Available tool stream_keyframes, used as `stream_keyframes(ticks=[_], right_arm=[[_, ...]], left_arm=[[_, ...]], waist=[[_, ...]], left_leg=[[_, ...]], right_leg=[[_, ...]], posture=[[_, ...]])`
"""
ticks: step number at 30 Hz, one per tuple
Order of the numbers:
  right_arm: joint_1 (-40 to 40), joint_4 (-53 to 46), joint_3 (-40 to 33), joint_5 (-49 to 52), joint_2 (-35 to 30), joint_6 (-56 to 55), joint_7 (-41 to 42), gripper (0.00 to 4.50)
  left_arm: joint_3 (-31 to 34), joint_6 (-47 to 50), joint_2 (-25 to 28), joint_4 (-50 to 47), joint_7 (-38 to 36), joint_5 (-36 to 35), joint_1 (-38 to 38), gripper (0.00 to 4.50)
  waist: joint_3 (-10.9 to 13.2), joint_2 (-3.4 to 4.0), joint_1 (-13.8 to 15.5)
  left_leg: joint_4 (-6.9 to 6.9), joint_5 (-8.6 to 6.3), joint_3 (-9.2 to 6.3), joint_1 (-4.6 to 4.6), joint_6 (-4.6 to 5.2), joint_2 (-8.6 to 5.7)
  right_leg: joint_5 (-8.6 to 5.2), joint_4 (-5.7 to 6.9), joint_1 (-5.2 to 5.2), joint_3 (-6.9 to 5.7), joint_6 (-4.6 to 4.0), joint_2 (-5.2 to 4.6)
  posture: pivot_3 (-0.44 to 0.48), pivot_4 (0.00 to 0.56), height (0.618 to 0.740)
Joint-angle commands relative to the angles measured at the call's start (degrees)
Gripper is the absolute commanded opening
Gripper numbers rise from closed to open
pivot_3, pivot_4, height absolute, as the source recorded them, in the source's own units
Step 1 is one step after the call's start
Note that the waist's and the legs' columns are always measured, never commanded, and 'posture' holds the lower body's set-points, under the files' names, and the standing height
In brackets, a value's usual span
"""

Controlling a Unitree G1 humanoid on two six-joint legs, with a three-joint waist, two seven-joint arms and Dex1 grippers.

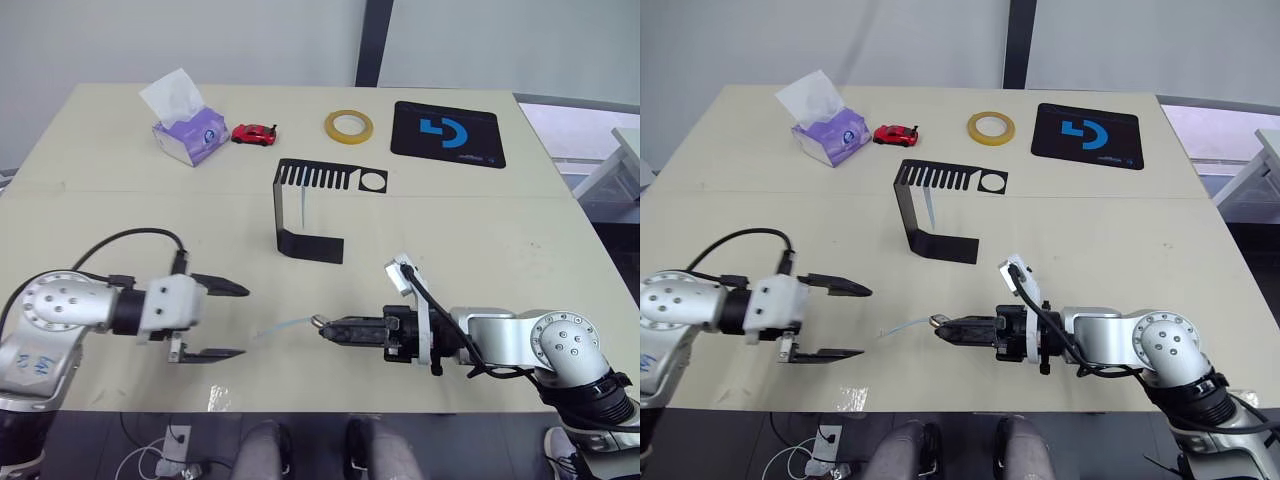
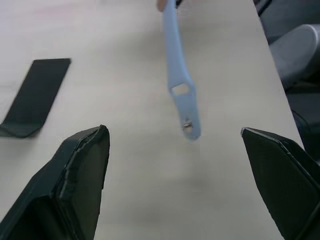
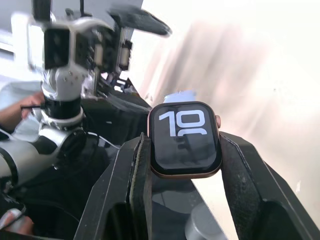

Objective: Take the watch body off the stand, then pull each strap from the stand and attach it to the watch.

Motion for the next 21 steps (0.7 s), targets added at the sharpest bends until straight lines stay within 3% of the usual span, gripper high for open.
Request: stream_keyframes(ticks=[1,5,10,15,21], right_arm=[[-2.2,-6.9,-1.8,-17.6,-0.3,-5.0,12.6,1.57],[-2.7,-12.2,6.5,-49.1,-2.9,-22.3,28.9,1.57],[-4.0,-7.7,15.4,-74.7,-1.8,-42.4,41.8,1.57],[-6.2,-0.4,19.3,-87.5,1.9,-53.3,48.2,1.57],[-8.0,4.3,18.7,-95.9,5.2,-60.6,50.7,1.57]], left_arm=[[8.0,5.6,0.4,-0.1,-3.1,-12.2,2.1,4.5],[11.2,11.2,1.7,-0.2,-3.4,-17.1,3.6,4.5],[12.6,9.0,0.7,-0.7,-5.1,-17.9,5.1,4.5],[12.9,9.1,0.7,-2.5,-5.9,-19.2,6.1,4.5],[13.5,7.3,1.1,-2.6,-7.7,-18.6,7.1,4.5]], waist=[[0.0,0.0,0.0],[0.0,0.0,0.0],[0.0,-0.01,-0.2],[0.0,-0.01,-0.8],[0.0,-0.02,-0.9]], left_leg=[[0.01,0.01,0.01,-0.07,-0.01,0.0],[0.01,0.04,0.07,-0.08,-0.07,0.0],[0.02,0.04,0.26,-0.07,-0.1,0.0],[0.1,0.05,0.32,-0.06,-0.12,0.01],[0.16,0.06,0.4,-0.04,-0.14,0.03]], right_leg=[[0.0,0.06,-0.1,0.03,0.0,0.0],[0.0,0.17,-0.22,0.06,0.0,0.03],[0.0,0.23,-0.33,0.17,0.0,0.11],[0.0,0.34,-0.35,0.23,0.0,0.14],[-0.02,0.47,-0.41,0.31,-0.02,0.14]], posture=[[0.0,0.15,0.74],[0.0,0.15,0.74],[0.0,0.15,0.74],[0.0,0.15,0.74],[0.0,0.15,0.74]])
